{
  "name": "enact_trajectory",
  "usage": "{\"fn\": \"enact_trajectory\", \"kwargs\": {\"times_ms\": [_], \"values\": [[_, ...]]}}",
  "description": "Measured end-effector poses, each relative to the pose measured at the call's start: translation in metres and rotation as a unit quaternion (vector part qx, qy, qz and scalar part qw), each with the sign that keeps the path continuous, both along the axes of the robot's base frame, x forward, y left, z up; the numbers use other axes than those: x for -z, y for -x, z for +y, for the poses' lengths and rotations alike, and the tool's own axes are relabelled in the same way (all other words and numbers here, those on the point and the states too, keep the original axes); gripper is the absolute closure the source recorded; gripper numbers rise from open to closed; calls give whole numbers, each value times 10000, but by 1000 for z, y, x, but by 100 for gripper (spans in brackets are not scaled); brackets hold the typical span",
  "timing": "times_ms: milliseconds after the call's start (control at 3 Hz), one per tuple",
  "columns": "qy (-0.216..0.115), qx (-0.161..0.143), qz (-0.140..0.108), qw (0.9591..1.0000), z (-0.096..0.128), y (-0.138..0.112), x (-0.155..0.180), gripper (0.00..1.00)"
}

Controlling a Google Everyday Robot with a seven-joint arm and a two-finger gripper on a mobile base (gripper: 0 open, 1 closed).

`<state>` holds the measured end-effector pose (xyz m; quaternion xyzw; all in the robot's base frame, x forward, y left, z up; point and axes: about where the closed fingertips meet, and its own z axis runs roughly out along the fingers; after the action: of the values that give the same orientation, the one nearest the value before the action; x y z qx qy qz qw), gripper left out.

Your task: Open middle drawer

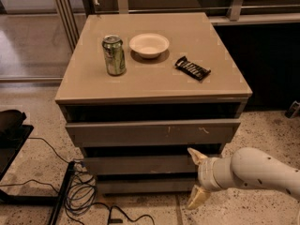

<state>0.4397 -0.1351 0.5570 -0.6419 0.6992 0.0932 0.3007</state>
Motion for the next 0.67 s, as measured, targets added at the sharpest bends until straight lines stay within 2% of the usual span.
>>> {"fn": "enact_trajectory", "kwargs": {"times_ms": [667], "values": [[177, -255, -408, 9987, -6, -36, 25, 0]]}}
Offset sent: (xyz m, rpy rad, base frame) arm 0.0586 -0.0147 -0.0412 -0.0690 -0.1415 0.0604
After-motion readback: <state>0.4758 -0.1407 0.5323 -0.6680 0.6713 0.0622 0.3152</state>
